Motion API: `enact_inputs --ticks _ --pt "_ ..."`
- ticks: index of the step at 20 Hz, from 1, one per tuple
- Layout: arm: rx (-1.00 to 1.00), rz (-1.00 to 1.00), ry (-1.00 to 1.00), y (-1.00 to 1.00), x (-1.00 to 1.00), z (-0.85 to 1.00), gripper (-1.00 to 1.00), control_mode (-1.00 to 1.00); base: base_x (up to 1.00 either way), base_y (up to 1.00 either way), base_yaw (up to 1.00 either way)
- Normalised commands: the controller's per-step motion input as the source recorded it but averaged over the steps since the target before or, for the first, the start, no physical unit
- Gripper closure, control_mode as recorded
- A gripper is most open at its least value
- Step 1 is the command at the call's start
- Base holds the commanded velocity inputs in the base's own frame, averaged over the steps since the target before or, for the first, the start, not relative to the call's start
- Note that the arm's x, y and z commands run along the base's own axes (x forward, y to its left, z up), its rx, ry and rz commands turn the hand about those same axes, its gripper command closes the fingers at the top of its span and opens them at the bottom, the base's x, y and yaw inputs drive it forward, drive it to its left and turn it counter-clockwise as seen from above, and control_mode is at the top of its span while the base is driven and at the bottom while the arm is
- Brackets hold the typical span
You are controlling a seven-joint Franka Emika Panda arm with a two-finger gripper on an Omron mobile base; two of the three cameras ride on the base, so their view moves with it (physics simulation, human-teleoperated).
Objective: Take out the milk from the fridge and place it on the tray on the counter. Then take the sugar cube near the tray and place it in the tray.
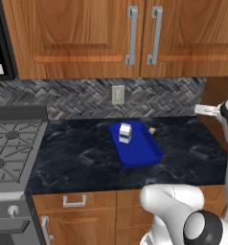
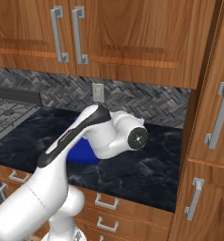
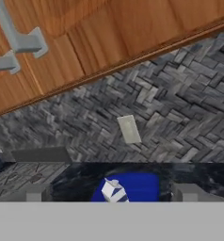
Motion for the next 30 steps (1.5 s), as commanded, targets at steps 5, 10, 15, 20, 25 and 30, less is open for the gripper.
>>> enact_inputs --ticks 5,10,15,20,25,30 --pt "0.00 0.00 0.11 -0.35 -0.77 0.22 -1.00 -1.00 0.00 0.00 0.00" --pt "-0.01 -0.04 0.23 -0.10 -0.54 0.30 -1.00 -1.00 0.00 0.00 0.00" --pt "-0.01 -0.10 0.39 0.00 -0.19 0.07 -1.00 -1.00 0.00 0.00 0.00" --pt "-0.03 -0.05 0.29 0.00 -0.12 -0.06 -1.00 -1.00 0.00 0.00 0.00" --pt "-0.03 -0.01 0.19 0.02 -0.02 -0.15 -1.00 -1.00 0.00 0.00 0.00" --pt "0.02 0.00 0.10 0.05 0.00 -0.05 -1.00 -1.00 0.00 0.00 0.00"
